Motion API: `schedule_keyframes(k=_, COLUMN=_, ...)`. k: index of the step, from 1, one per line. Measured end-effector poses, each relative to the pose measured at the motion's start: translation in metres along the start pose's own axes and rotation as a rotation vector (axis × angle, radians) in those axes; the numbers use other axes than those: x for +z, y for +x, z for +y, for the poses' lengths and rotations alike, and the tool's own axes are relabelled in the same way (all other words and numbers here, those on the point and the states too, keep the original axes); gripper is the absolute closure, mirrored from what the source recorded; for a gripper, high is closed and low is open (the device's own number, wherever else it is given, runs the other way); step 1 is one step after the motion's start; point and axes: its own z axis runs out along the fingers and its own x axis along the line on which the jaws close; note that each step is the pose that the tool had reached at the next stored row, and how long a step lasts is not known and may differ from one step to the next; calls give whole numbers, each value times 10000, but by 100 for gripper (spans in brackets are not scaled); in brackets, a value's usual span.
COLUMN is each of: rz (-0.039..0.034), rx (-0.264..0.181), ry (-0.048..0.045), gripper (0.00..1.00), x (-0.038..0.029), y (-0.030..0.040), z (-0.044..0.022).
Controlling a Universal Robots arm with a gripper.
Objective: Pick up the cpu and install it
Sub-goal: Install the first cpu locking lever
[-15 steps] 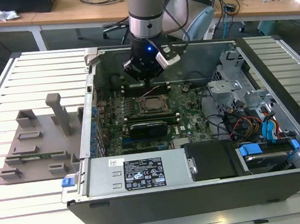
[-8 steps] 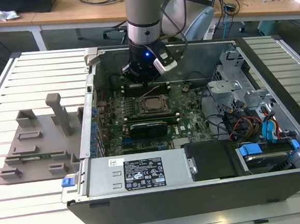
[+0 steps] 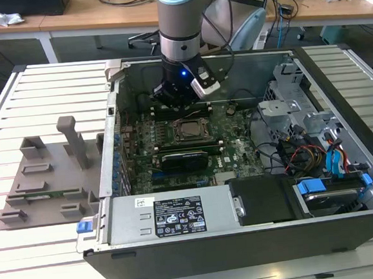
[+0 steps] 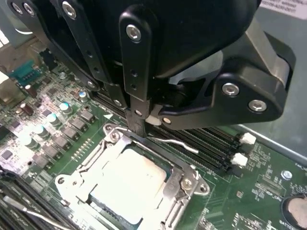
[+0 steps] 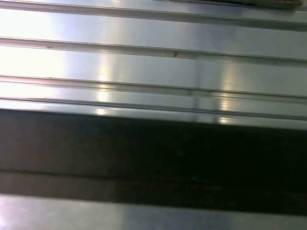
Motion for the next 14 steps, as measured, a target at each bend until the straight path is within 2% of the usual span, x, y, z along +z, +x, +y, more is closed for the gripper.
schedule_keyframes(k=2, rz=-1, rx=1, ry=-3, gripper=89, x=18, y=-53, z=-4)
schedule_keyframes(k=14, rz=2, rx=0, ry=25, gripper=89, x=67, y=-200, z=-15)
